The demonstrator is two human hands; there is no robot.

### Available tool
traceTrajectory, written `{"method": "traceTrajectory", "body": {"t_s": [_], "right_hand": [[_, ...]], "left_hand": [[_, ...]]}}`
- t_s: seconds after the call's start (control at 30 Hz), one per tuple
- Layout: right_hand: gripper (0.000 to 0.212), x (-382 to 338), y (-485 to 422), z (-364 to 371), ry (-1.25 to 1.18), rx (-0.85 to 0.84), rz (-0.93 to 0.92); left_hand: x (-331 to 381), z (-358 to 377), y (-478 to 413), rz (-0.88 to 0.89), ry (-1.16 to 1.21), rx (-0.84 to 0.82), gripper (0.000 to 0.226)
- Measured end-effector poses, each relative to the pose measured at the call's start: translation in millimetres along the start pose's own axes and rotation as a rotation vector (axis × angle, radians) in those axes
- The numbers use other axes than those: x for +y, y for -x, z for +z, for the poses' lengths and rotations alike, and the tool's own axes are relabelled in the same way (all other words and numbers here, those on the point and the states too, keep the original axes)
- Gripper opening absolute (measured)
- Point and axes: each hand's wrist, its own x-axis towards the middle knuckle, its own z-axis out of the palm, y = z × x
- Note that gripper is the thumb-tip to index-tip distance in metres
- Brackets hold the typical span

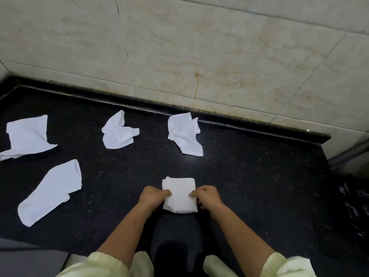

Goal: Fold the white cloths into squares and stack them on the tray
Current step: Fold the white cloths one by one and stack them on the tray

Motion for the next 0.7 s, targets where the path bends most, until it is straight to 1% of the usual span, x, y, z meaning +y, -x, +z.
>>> {"method": "traceTrajectory", "body": {"t_s": [0.07,0.17,0.23,0.3,0.4,0.5,0.57,0.63,0.7], "right_hand": [[0.008,-3,2,-2,-0.133,-0.016,0.056],[0.017,-5,7,-7,-0.306,-0.064,0.116],[0.022,-4,10,-14,-0.410,-0.088,0.129],[0.026,-3,13,-24,-0.496,-0.097,0.128],[0.035,-3,18,-45,-0.553,-0.070,0.101],[0.038,-7,25,-73,-0.598,-0.012,0.062],[0.035,-9,33,-98,-0.616,0.013,0.020],[0.027,-11,43,-124,-0.631,0.037,-0.035],[0.025,-11,56,-157,-0.629,0.065,-0.093]], "left_hand": [[5,-1,6,-0.032,0.103,-0.047,0.017],[11,-3,13,-0.043,0.218,-0.136,0.005],[14,-4,12,-0.020,0.232,-0.198,0.018],[18,-1,12,0.020,0.221,-0.266,0.025],[33,6,16,0.085,0.185,-0.369,0.031],[58,22,26,0.147,0.142,-0.443,0.031],[76,38,36,0.201,0.116,-0.480,0.033],[94,55,46,0.249,0.103,-0.502,0.034],[112,78,61,0.292,0.096,-0.525,0.035]]}}
